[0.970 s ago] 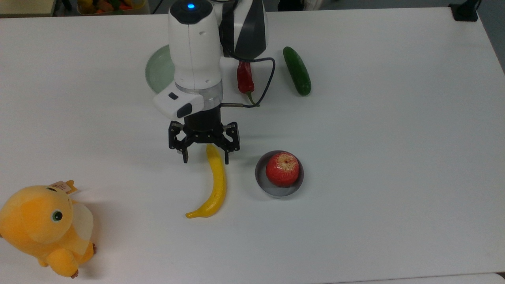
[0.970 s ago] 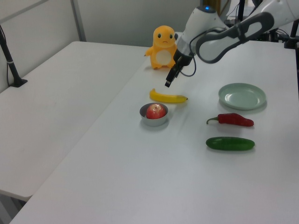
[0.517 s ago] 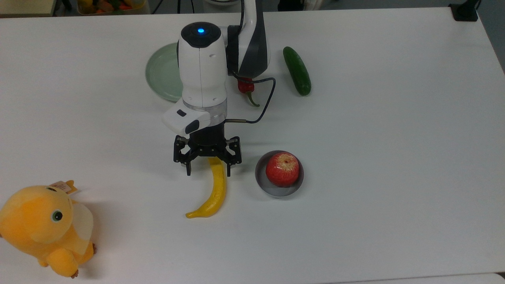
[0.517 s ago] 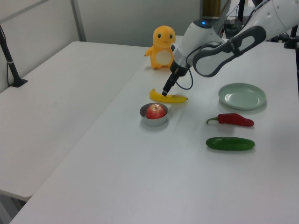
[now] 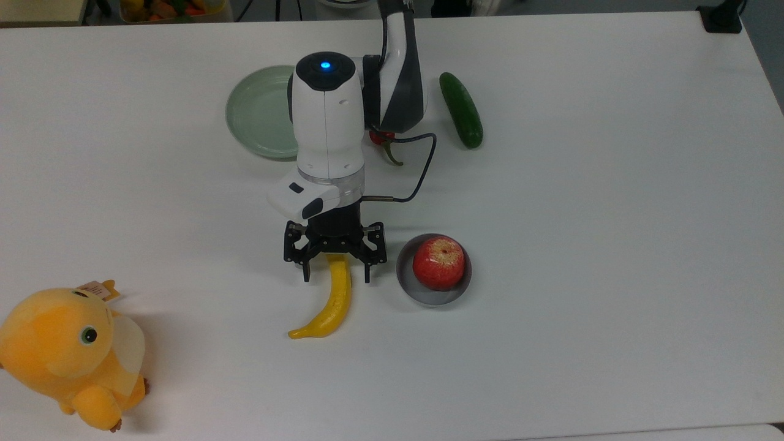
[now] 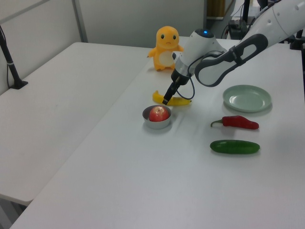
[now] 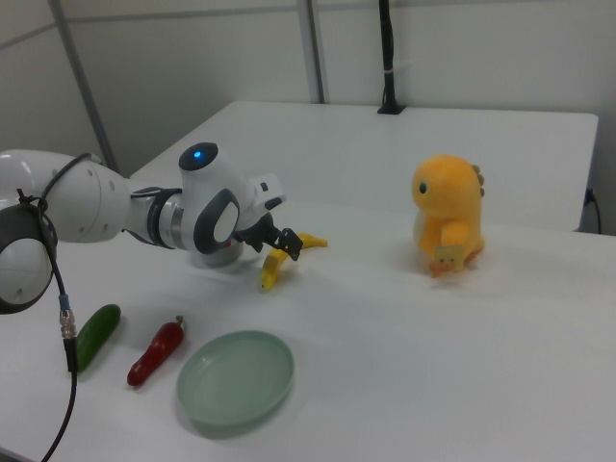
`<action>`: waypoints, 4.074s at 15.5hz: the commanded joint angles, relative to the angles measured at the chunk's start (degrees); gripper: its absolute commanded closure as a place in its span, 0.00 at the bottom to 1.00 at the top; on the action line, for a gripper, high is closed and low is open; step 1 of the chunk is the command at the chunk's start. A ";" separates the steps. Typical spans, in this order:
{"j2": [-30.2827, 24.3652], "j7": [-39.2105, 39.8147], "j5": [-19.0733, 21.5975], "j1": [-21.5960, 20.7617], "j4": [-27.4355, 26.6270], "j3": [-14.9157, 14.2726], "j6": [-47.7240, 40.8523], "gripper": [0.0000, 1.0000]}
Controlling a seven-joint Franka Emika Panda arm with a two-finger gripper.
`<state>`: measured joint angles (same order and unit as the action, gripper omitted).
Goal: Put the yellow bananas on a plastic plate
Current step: 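Close the gripper around the middle of the yellow banana, then lift the banana and carry it over the pale green plate, then lower the banana onto the plate and open the gripper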
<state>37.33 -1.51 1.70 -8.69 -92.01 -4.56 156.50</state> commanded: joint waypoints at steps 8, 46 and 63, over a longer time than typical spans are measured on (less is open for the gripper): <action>0.99 -2.01 -3.01 -0.28 0.52 0.43 1.18 0.40; -37.59 10.56 -2.75 4.20 -21.71 0.43 -59.29 0.90; -37.42 9.86 -3.37 6.58 -36.31 0.16 -34.77 0.75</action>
<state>1.62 7.81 -1.68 -1.83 -126.71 -4.13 120.67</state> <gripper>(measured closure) 0.714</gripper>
